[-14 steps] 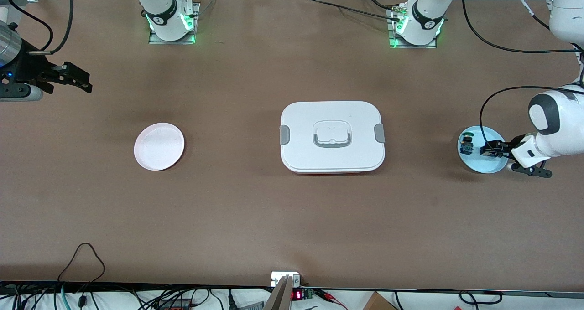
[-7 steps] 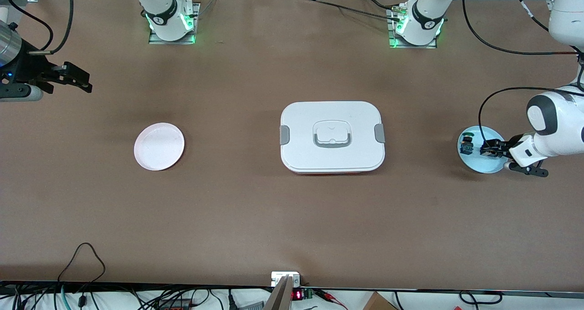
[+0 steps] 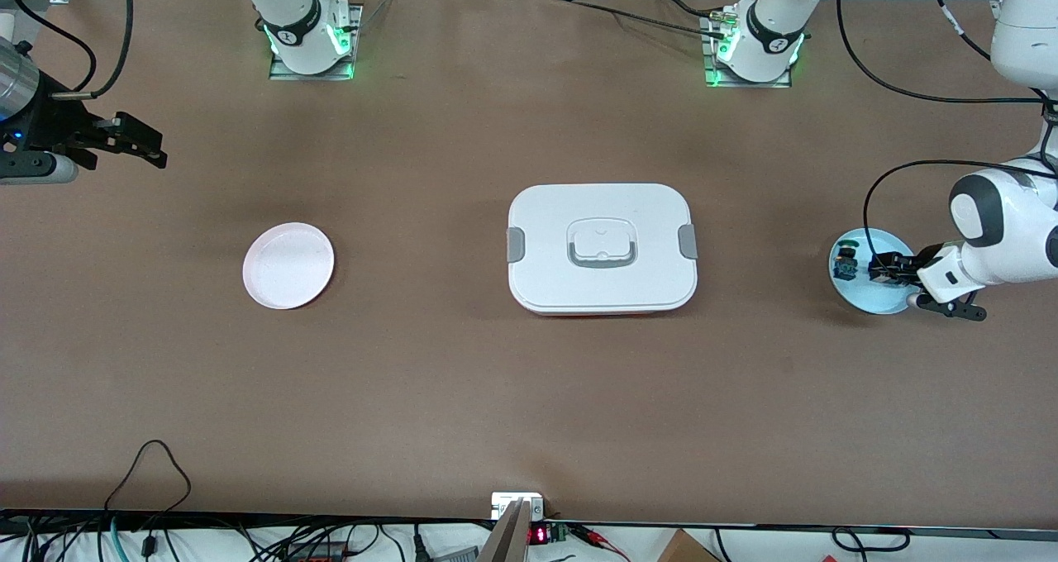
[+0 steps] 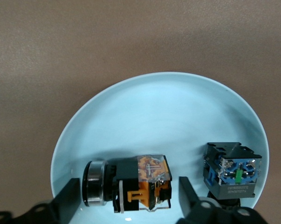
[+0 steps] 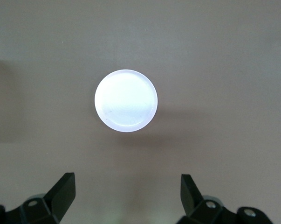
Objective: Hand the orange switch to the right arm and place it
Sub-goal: 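Lower the left gripper onto the orange switch on the blue plate and grasp, then lift the orange switch with the left gripper and carry it over the box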
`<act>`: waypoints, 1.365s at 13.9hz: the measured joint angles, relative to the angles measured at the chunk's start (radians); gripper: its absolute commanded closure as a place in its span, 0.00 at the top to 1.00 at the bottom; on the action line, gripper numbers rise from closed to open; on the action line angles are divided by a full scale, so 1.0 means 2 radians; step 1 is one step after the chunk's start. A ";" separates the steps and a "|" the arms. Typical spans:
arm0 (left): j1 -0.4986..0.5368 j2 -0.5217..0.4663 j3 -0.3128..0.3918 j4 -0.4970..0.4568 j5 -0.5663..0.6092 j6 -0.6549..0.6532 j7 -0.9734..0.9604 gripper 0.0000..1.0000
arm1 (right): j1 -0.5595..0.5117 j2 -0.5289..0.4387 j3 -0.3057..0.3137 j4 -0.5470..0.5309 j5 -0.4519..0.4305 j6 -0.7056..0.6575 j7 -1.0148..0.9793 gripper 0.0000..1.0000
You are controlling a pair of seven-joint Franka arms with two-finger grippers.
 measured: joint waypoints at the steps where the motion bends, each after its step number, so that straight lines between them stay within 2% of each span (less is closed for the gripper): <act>1: 0.000 0.000 0.000 0.000 0.000 0.001 0.003 0.58 | 0.000 0.000 0.000 0.000 0.000 0.000 0.000 1.00; 2: 0.000 0.000 0.000 0.000 0.000 0.002 0.006 0.48 | 0.000 0.000 0.000 0.000 0.000 0.000 0.000 1.00; 4: 0.000 0.000 0.000 0.001 0.000 0.002 0.017 0.37 | 0.000 0.001 -0.001 0.000 0.000 0.000 0.000 1.00; 11: 0.000 -0.010 -0.008 0.034 0.000 -0.005 0.035 0.27 | 0.000 0.001 -0.001 0.000 0.000 0.000 0.000 1.00; 13: -0.001 -0.019 -0.020 0.056 0.000 -0.053 0.035 0.26 | 0.000 0.001 -0.001 0.000 0.000 0.000 0.000 1.00; 16: -0.002 -0.027 -0.040 0.110 0.000 -0.157 0.035 0.25 | 0.000 0.001 -0.001 0.000 0.000 0.000 0.000 1.00; 19: -0.002 -0.030 -0.075 0.155 -0.007 -0.259 0.035 0.25 | 0.000 0.001 0.000 0.000 0.000 0.001 0.000 1.00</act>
